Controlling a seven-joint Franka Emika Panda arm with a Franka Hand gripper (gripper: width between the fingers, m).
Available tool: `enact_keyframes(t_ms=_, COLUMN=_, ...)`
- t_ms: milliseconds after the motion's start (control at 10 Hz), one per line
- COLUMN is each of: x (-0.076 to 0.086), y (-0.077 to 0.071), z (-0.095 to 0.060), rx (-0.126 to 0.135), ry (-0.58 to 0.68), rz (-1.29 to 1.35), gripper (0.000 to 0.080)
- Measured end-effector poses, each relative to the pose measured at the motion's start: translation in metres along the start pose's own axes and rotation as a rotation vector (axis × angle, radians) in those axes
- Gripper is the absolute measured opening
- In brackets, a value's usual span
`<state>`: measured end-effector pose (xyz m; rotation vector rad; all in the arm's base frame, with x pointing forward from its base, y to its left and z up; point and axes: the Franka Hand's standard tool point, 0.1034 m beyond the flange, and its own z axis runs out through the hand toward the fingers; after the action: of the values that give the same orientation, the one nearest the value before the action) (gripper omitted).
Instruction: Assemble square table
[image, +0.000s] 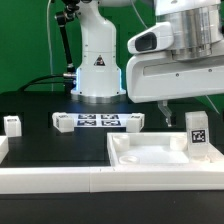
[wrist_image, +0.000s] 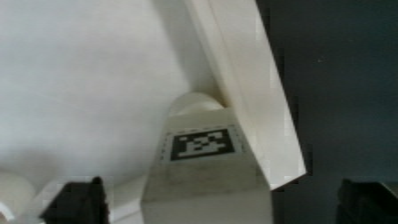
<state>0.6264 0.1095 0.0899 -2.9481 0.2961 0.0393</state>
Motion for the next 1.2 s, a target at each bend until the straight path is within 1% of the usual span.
enact_keyframes(t_ms=100, x=0.0030, y=0.0045, z=-0.0027, rx=-0.007, ry=-0.010, rz=-0.104, gripper=0.0649)
enact_keyframes(t_ms=200, x=0.0050, y=0.0091, z=-0.0031, rx=-0.005, ry=-0.006, rz=-0.117, gripper=0.0603)
enact_keyframes(t_ms=300, x=0.0043, y=0.0077, z=-0.0025, rx=-0.005, ry=-0.007, rz=-0.114, gripper=0.0603)
enact_keyframes(t_ms=500, x=0.0045, y=0.0080, z=-0.0027, rx=-0.005, ry=-0.007, rz=-0.114, gripper=0.0315)
enact_keyframes(t_ms=600, x=0.0046, y=0.0080, z=-0.0027, rx=-0.005, ry=-0.007, rz=-0.114, gripper=0.0288)
enact_keyframes(t_ms=1000, x=0.0045, y=0.0077, z=-0.0026, rx=-0.004, ry=-0.007, rz=-0.066, gripper=0.0288)
enact_keyframes(t_ms=1200, x=0.0037, y=0.0064, z=-0.0022, rx=-0.003, ry=-0.007, rz=0.116, gripper=0.0288)
